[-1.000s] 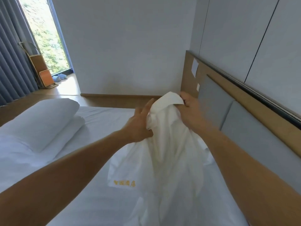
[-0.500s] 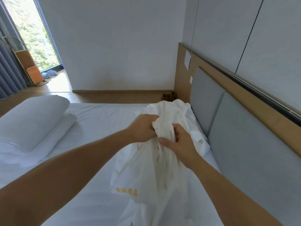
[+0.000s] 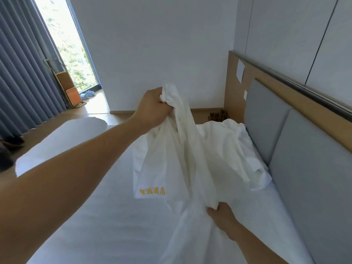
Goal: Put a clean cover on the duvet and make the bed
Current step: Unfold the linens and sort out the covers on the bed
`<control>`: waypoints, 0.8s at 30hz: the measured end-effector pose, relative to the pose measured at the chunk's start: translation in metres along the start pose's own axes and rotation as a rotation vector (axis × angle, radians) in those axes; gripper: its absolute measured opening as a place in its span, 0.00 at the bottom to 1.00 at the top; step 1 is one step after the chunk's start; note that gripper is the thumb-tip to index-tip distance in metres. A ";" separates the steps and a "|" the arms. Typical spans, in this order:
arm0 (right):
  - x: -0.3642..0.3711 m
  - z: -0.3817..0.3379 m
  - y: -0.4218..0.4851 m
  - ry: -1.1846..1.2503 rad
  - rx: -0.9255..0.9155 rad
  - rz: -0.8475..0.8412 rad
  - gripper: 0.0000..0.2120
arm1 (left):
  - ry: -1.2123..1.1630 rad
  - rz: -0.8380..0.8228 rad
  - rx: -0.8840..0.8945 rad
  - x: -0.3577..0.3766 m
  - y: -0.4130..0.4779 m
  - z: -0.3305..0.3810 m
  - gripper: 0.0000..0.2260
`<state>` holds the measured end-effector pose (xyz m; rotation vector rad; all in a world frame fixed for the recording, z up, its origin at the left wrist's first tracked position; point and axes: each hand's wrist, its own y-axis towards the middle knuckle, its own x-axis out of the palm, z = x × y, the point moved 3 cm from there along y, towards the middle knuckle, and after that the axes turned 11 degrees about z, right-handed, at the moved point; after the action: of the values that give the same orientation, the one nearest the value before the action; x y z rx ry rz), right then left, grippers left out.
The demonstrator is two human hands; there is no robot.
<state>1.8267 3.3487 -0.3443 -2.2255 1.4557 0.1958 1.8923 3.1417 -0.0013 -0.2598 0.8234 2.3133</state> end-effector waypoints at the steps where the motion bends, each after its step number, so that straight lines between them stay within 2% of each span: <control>1: -0.018 -0.010 0.002 0.007 -0.012 0.094 0.06 | 0.071 -0.013 -0.005 -0.003 0.001 -0.011 0.04; 4: -0.102 -0.080 0.006 0.008 -0.035 0.418 0.07 | 0.271 -0.040 -0.053 -0.013 -0.007 -0.051 0.10; 6: -0.157 -0.152 -0.004 0.188 -0.190 0.552 0.04 | 0.344 -0.133 -0.084 -0.008 -0.022 -0.069 0.15; 9: -0.196 -0.261 -0.049 0.257 -0.445 0.604 0.08 | 0.344 -0.352 -0.082 0.018 -0.038 -0.068 0.18; 12: -0.179 -0.311 -0.087 0.117 -0.537 0.471 0.16 | 0.123 -0.572 -0.042 0.047 -0.045 -0.032 0.24; 15: -0.135 -0.311 -0.104 -0.002 -0.577 0.275 0.14 | 0.018 -0.565 0.110 0.070 -0.045 0.000 0.31; 17: -0.121 -0.299 -0.105 -0.100 -0.567 0.229 0.13 | 0.033 -0.519 0.157 0.081 -0.044 0.004 0.27; 19: -0.129 -0.283 -0.100 -0.164 -0.648 0.241 0.14 | 0.033 -0.454 0.154 0.084 -0.041 0.001 0.17; 20: -0.137 -0.267 -0.093 -0.094 -0.677 0.217 0.19 | 0.006 -0.418 0.142 0.083 -0.039 -0.001 0.10; 21: -0.143 -0.246 -0.084 -0.018 -0.681 0.173 0.29 | -0.037 -0.380 0.126 0.080 -0.036 -0.001 0.06; 23: -0.140 -0.191 -0.059 -0.010 -0.586 0.095 0.49 | -0.105 -0.328 0.110 0.073 -0.030 0.004 0.08; 24: -0.131 -0.160 -0.048 -0.049 -0.516 0.064 0.56 | -0.113 -0.318 0.115 0.071 -0.025 0.007 0.07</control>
<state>1.7921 3.3995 -0.1416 -2.5429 1.5844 0.7121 1.8550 3.1978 -0.0354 -0.1920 0.7933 1.9588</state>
